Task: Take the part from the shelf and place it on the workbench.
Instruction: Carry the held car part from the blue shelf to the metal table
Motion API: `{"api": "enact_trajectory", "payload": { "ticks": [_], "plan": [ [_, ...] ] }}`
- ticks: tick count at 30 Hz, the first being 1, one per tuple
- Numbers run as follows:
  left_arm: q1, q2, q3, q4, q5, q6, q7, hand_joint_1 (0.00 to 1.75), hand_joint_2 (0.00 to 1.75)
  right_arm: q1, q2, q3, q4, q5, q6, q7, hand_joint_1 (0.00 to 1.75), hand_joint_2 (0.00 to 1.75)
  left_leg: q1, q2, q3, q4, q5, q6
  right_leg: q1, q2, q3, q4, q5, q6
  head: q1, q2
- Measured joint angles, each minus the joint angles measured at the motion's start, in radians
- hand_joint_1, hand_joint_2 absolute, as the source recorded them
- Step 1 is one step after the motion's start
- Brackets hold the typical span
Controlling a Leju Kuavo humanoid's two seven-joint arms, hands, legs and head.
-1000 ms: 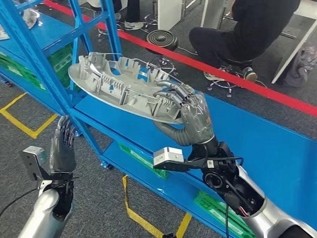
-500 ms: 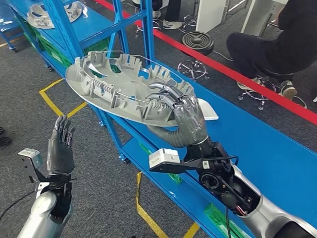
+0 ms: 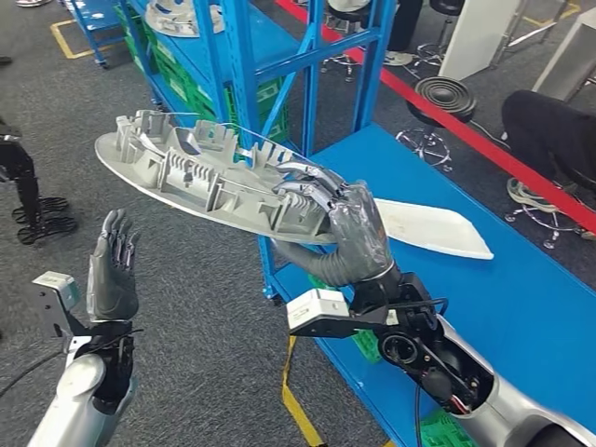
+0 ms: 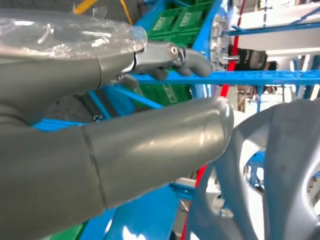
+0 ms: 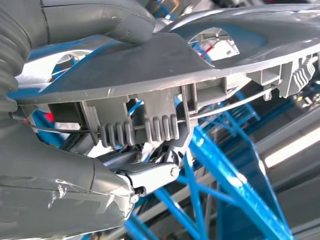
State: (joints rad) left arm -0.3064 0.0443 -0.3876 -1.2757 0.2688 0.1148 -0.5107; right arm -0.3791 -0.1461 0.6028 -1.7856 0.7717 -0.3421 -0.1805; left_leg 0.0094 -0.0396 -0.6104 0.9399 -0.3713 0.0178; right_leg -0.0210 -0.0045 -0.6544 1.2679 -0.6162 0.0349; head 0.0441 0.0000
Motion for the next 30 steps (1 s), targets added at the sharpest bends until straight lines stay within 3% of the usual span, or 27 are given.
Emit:
{"api": "enact_trajectory", "payload": {
  "ticks": [1, 2, 3, 5, 7, 9, 10, 11, 13, 15, 16, 17, 19, 21, 22, 24, 25, 27, 29, 30],
  "plan": [
    [0.001, 0.0, 0.0, 0.0, -0.001, 0.0, 0.0, 0.0, 0.0, 0.0, 0.0, 0.0, 0.001, -0.003, -0.002, -0.001, 1.75, 1.75, -0.002, -0.014, 0.002, 0.0, -0.001, 0.001, 0.001, 0.003, -0.017, 0.015, 0.011, -0.002, 0.004, 0.0],
    [0.0, 0.0, 0.0, 0.0, -0.002, 0.0, 0.0, 0.0, 0.0, 0.0, 0.0, 0.0, 0.002, -0.006, -0.005, -0.002, 1.75, 1.75, -0.003, -0.029, 0.005, 0.001, -0.003, 0.001, 0.002, 0.006, -0.015, -0.015, 0.045, -0.007, 0.006, 0.0],
    [-0.001, -0.001, 0.0, 0.0, -0.003, 0.0, -0.001, 0.0, 0.0, 0.0, 0.0, 0.0, 0.003, -0.008, -0.009, -0.004, 1.75, 1.75, -0.004, -0.044, 0.008, 0.003, -0.005, 0.0, 0.003, 0.016, 0.005, -0.08, 0.093, -0.012, 0.009, 0.0],
    [-0.006, -0.004, 0.0, 0.0, -0.005, 0.0, -0.006, 0.0, 0.0, -0.001, 0.0, 0.001, 0.004, -0.013, -0.02, -0.01, 1.75, 1.75, -0.004, -0.072, 0.01, 0.007, -0.009, -0.005, 0.002, 0.063, 0.06, -0.223, 0.171, -0.022, 0.012, 0.0],
    [-0.009, -0.007, 0.0, 0.002, -0.006, -0.002, -0.011, 0.0, 0.0, -0.006, 0.0, 0.0, 0.006, -0.02, -0.032, -0.013, 1.75, 1.75, -0.001, -0.095, 0.001, 0.01, -0.008, -0.014, 0.002, 0.09, 0.09, -0.29, 0.186, -0.026, 0.014, 0.0],
    [-0.01, -0.007, 0.0, 0.004, -0.006, -0.005, -0.015, 0.0, 0.0, -0.011, 0.0, 0.0, 0.01, -0.023, -0.04, -0.012, 1.75, 1.75, 0.002, -0.115, -0.007, 0.007, -0.002, -0.027, 0.002, 0.073, 0.1, -0.305, 0.183, -0.029, 0.015, 0.0],
    [-0.011, -0.007, 0.0, 0.005, -0.006, -0.007, -0.017, 0.0, 0.0, -0.012, 0.0, 0.001, 0.011, -0.024, -0.043, -0.011, 1.75, 1.75, 0.0, -0.105, -0.011, 0.011, -0.005, -0.032, 0.0, 0.061, 0.106, -0.313, 0.186, -0.032, 0.013, 0.0],
    [-0.014, -0.007, 0.0, 0.006, -0.006, -0.008, -0.018, 0.0, 0.0, -0.012, 0.0, 0.001, 0.012, -0.025, -0.045, -0.011, 1.75, 1.75, -0.004, -0.079, -0.021, 0.032, -0.018, -0.037, -0.002, 0.047, 0.112, -0.321, 0.189, -0.037, 0.007, 0.0],
    [-0.021, -0.007, 0.0, 0.009, -0.006, -0.009, -0.021, 0.0, 0.0, -0.012, 0.0, 0.001, 0.014, -0.026, -0.05, -0.01, 1.75, 1.75, -0.007, -0.007, -0.075, 0.139, -0.07, -0.044, 0.001, 0.018, 0.12, -0.332, 0.193, -0.043, -0.008, 0.0],
    [-0.022, -0.008, 0.0, 0.012, -0.006, -0.008, -0.022, 0.0, 0.0, -0.012, 0.0, 0.0, 0.019, -0.028, -0.053, -0.011, 1.75, 1.75, -0.002, 0.024, -0.148, 0.273, -0.117, -0.051, 0.004, -0.012, 0.121, -0.333, 0.19, -0.045, -0.018, 0.0],
    [-0.019, -0.008, 0.0, 0.014, -0.006, -0.008, -0.023, 0.0, 0.0, -0.011, 0.0, 0.001, 0.022, -0.028, -0.053, -0.012, 1.75, 1.75, 0.0, 0.029, -0.167, 0.303, -0.119, -0.053, 0.004, -0.026, 0.121, -0.333, 0.189, -0.045, -0.022, 0.0],
    [-0.017, -0.007, 0.0, 0.015, -0.006, -0.007, -0.023, 0.0, 0.0, -0.009, 0.0, 0.001, 0.024, -0.029, -0.053, -0.011, 1.75, 1.75, 0.003, 0.032, -0.165, 0.293, -0.104, -0.054, 0.004, -0.04, 0.122, -0.332, 0.187, -0.044, -0.027, 0.0],
    [-0.014, -0.007, 0.0, 0.016, -0.005, -0.006, -0.023, 0.0, 0.0, -0.006, 0.0, 0.0, 0.027, -0.03, -0.053, -0.011, 1.75, 1.75, 0.005, 0.06, -0.101, 0.164, -0.037, -0.055, 0.004, -0.064, 0.128, -0.332, 0.181, -0.039, -0.035, 0.0],
    [-0.015, -0.008, 0.0, 0.016, -0.005, -0.006, -0.024, 0.0, 0.0, -0.005, 0.0, 0.0, 0.027, -0.031, -0.053, -0.011, 1.75, 1.75, 0.0, 0.098, -0.034, 0.037, 0.006, -0.049, 0.01, -0.084, 0.133, -0.33, 0.172, -0.028, -0.039, 0.0],
    [-0.015, -0.009, 0.0, 0.016, -0.005, -0.006, -0.024, 0.0, 0.0, -0.005, 0.0, -0.001, 0.027, -0.032, -0.053, -0.011, 1.75, 1.75, -0.003, 0.107, -0.019, 0.009, 0.01, -0.043, 0.014, -0.092, 0.135, -0.329, 0.167, -0.023, -0.037, 0.0],
    [-0.014, -0.01, 0.0, 0.017, -0.005, -0.006, -0.025, 0.0, 0.0, -0.005, 0.0, -0.001, 0.027, -0.033, -0.053, -0.011, 1.75, 1.75, -0.008, 0.086, -0.018, 0.005, 0.006, -0.027, 0.014, -0.112, 0.142, -0.328, 0.159, -0.012, -0.03, 0.0],
    [-0.014, -0.009, 0.0, 0.017, -0.005, -0.006, -0.025, 0.0, 0.0, -0.005, 0.0, -0.001, 0.027, -0.033, -0.053, -0.011, 1.75, 1.75, -0.007, 0.075, -0.016, 0.004, 0.005, -0.02, 0.011, -0.109, 0.143, -0.324, 0.152, -0.006, -0.027, 0.0],
    [-0.016, -0.01, 0.0, 0.017, -0.005, -0.006, -0.025, 0.0, 0.0, -0.005, 0.0, -0.001, 0.027, -0.033, -0.053, -0.011, 1.75, 1.75, -0.005, 0.052, -0.01, 0.001, 0.005, -0.007, 0.003, -0.066, 0.121, -0.269, 0.114, 0.0, -0.023, 0.0],
    [-0.017, -0.013, 0.0, 0.017, -0.005, -0.007, -0.026, 0.0, 0.0, -0.003, 0.0, -0.002, 0.027, -0.033, -0.053, -0.011, 1.75, 1.75, -0.005, 0.03, -0.005, 0.001, 0.003, 0.002, 0.003, -0.011, 0.053, -0.128, 0.052, 0.001, -0.012, 0.0],
    [-0.016, -0.014, 0.0, 0.018, -0.005, -0.007, -0.026, 0.0, 0.0, -0.002, 0.0, -0.002, 0.027, -0.033, -0.053, -0.01, 1.75, 1.75, -0.006, 0.017, -0.004, 0.001, 0.002, 0.004, 0.004, -0.002, 0.013, -0.054, 0.027, 0.001, -0.005, 0.0]
  ]
}}
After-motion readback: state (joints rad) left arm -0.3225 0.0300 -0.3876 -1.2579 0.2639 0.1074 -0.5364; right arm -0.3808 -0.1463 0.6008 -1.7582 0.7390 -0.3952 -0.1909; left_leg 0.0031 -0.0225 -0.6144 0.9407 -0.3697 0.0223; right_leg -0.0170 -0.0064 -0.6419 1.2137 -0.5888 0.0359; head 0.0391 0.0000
